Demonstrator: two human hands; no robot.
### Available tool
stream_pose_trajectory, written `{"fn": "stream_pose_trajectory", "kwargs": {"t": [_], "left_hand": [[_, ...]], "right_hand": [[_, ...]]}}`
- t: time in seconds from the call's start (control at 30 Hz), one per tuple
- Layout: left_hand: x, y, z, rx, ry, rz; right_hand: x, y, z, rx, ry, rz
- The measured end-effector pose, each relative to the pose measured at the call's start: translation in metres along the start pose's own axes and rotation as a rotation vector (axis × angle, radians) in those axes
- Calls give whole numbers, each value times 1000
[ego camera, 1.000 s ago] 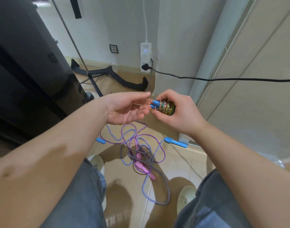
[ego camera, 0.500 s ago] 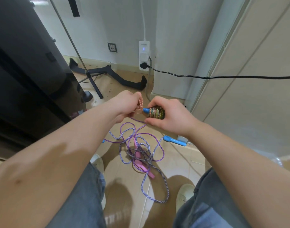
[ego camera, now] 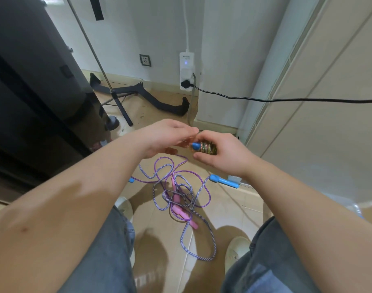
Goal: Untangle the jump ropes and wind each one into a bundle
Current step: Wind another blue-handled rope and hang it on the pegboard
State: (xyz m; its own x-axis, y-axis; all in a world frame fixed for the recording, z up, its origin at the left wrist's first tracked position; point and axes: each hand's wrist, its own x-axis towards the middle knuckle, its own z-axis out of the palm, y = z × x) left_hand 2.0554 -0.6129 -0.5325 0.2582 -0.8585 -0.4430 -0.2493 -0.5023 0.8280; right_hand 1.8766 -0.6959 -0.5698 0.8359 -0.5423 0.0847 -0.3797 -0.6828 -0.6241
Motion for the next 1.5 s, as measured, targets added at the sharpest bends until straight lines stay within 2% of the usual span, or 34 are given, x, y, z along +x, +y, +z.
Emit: {"fn": "stream_pose_trajectory", "kwargs": {"t": [0.07, 0.2, 0.4, 0.47, 0.53, 0.63, 0.73, 0.83, 0.9, 1.03, 1.2, 1.3, 1.4, 1.5], "left_hand": [[4, -1, 2, 40, 63, 81], [9, -3, 2, -134, 177, 99], [10, 1, 8, -202, 385, 185], [10, 0, 10, -230, 407, 178], [9, -1, 12, -261, 384, 181], [4, 0, 16, -100, 379, 242], [-4, 4, 25, -54, 302, 323], [-15, 11, 32, -67, 206, 376], [-19, 15, 34, -62, 211, 380], [-24, 16, 32, 100, 248, 432], [-37, 22, 36, 273, 136, 497], [-46, 25, 41, 381, 240, 541], [-54, 32, 51, 380, 404, 584], [-60, 44, 61, 486, 482, 596]], "right_hand": [[0, -1, 2, 21, 18, -9], [1, -6, 0, 99, 64, 26], [-2, -18, 4, 118, 38, -90], [-3, -17, 3, 44, 38, -100], [-6, -14, 6, 11, 30, -34], [-11, -16, 9, 170, 23, 119], [-10, -17, 3, 237, 140, 226], [-12, -20, -8, 272, 190, 226], [-14, -24, -14, 281, 198, 239], [-17, -32, -22, 393, 226, 317], [-31, -45, -30, 637, 306, 462], [-34, -50, -41, 773, 364, 489], [-31, -52, -53, 573, 468, 528], [-30, -56, -71, 568, 535, 589]]}}
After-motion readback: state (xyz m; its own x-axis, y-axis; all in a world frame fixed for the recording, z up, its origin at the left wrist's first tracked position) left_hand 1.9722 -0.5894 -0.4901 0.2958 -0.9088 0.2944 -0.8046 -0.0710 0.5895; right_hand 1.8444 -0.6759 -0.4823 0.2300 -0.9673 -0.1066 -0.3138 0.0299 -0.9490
